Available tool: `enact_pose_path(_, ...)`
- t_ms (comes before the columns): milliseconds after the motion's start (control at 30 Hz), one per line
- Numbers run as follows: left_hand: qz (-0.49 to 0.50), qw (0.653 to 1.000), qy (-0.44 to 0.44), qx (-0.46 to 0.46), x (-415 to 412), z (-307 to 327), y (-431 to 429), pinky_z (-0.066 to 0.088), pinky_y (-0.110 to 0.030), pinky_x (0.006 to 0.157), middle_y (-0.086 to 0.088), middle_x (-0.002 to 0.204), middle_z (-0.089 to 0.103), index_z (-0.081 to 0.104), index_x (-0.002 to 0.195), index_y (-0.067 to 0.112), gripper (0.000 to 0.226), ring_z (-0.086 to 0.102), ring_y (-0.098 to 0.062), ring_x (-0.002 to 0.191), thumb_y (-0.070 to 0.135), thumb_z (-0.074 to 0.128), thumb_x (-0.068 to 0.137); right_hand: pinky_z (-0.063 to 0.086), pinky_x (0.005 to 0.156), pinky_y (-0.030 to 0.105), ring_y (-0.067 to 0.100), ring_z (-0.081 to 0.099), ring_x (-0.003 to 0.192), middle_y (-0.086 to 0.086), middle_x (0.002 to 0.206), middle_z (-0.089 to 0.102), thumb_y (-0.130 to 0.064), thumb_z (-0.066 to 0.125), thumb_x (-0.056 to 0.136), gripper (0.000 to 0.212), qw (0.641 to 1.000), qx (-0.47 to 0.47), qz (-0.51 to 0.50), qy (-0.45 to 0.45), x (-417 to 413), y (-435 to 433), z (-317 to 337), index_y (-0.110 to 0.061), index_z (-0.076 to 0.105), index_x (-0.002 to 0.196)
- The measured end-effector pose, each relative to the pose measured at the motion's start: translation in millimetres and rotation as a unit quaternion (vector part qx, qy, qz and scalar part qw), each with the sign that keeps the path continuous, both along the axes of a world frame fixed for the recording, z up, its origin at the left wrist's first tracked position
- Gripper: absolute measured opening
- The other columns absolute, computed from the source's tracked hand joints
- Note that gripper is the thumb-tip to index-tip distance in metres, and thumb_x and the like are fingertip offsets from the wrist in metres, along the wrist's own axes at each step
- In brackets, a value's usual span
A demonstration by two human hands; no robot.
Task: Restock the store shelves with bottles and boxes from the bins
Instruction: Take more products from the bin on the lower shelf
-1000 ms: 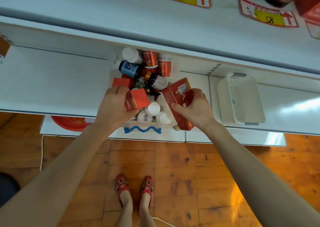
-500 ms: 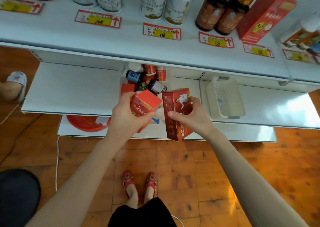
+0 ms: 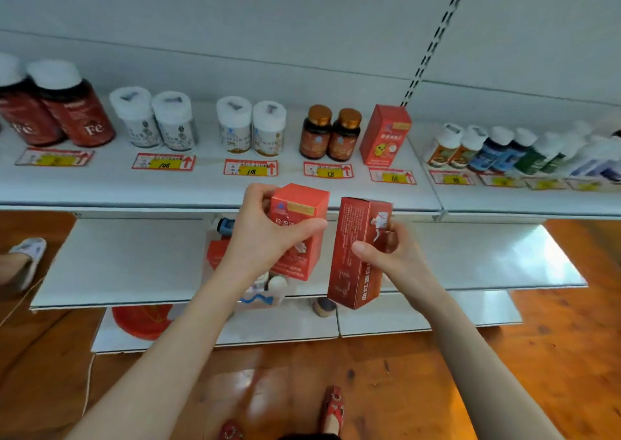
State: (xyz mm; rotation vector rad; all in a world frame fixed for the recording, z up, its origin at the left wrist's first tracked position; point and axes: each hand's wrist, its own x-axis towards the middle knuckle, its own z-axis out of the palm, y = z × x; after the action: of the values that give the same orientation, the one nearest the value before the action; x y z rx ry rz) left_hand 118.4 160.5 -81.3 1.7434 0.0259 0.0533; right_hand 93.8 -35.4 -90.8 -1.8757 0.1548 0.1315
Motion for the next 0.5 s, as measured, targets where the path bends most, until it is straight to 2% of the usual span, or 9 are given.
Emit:
enact_pose_path(67, -0.007, 1.0, -0.026, 0.005, 7.1, 15.6, -17.6, 0.044, -0.004, 0.07, 0.02, 0.101, 0.049, 0.038, 0.116, 0.033, 0.071, 0.056, 0.006, 0.089, 0.021, 0.082, 0.062, 0.048, 0.073, 0.018, -0.001, 0.063, 0.088, -0.015, 0.099, 0.06, -0.046, 0.081, 0.056, 0.056, 1.0, 0.013, 0.011, -0.005, 5.3, -17.0, 7.1, -0.035, 0.045, 0.097)
enact_pose_path(133, -0.019, 0.997, -0.064, 0.022, 14.4, 28.9, -35.7, 0.04, 0.001, 0.073, 0.021, 0.107, 0.049, 0.04, 0.125, 0.038, 0.073, 0.055, 0.01, 0.09, 0.021, 0.079, 0.066, 0.049, 0.067, 0.014, -0.005, 0.064, 0.083, -0.014, 0.097, 0.061, -0.041, 0.08, 0.055, 0.055, 0.999, 0.028, 0.01, -0.015, 13.8, -36.5, 10.8, -0.032, 0.045, 0.098)
enact_pose_path(200, -0.03, 0.994, -0.092, 0.043, 23.1, 38.4, -55.2, 0.042, -0.002, 0.076, 0.013, 0.113, 0.055, 0.047, 0.124, 0.036, 0.061, 0.057, 0.007, 0.093, 0.029, 0.075, 0.07, 0.048, 0.066, 0.014, -0.004, 0.063, 0.083, -0.012, 0.099, 0.061, -0.042, 0.076, 0.052, 0.059, 0.999, 0.045, 0.007, -0.017, 22.3, -56.3, 15.8, -0.03, 0.045, 0.1)
enact_pose_path(267, -0.031, 0.993, -0.097, 0.062, 32.3, 46.8, -74.8, 0.045, -0.004, 0.071, 0.008, 0.109, 0.059, 0.054, 0.123, 0.026, 0.051, 0.059, 0.009, 0.086, 0.034, 0.069, 0.075, 0.048, 0.065, 0.014, -0.003, 0.062, 0.085, -0.012, 0.1, 0.061, -0.043, 0.076, 0.052, 0.062, 0.998, 0.054, 0.012, -0.023, 29.2, -74.8, 20.9, -0.03, 0.043, 0.103)
enact_pose_path(367, -0.03, 0.99, -0.093, 0.103, 44.6, 59.7, -102.2, 0.046, -0.007, 0.068, 0.002, 0.106, 0.058, 0.054, 0.124, 0.018, 0.044, 0.059, 0.003, 0.083, 0.034, 0.06, 0.083, 0.051, 0.07, 0.018, 0.001, 0.064, 0.086, -0.009, 0.102, 0.063, -0.044, 0.073, 0.055, 0.061, 0.997, 0.065, 0.006, -0.029, 37.9, -103.0, 24.0, -0.027, 0.044, 0.106)
enact_pose_path(433, -0.044, 0.987, -0.099, 0.118, 53.2, 69.0, -118.3, 0.046, -0.007, 0.064, 0.007, 0.092, 0.057, 0.054, 0.121, 0.012, 0.038, 0.058, 0.006, 0.074, 0.031, 0.055, 0.088, 0.055, 0.077, 0.027, 0.007, 0.067, 0.088, -0.004, 0.103, 0.065, -0.051, 0.075, 0.055, 0.063, 0.997, 0.062, 0.002, -0.034, 41.4, -120.0, 25.3, -0.026, 0.045, 0.106)
enact_pose_path(500, -0.057, 0.988, -0.085, 0.113, 64.4, 77.1, -131.7, 0.048, -0.016, 0.071, 0.004, 0.095, 0.059, 0.053, 0.122, 0.01, 0.041, 0.057, 0.001, 0.077, 0.034, 0.053, 0.088, 0.056, 0.073, 0.027, 0.01, 0.069, 0.085, 0.0, 0.103, 0.066, -0.054, 0.077, 0.061, 0.067, 0.996, 0.074, -0.011, -0.042, 43.5, -135.7, 26.6, -0.024, 0.046, 0.112)
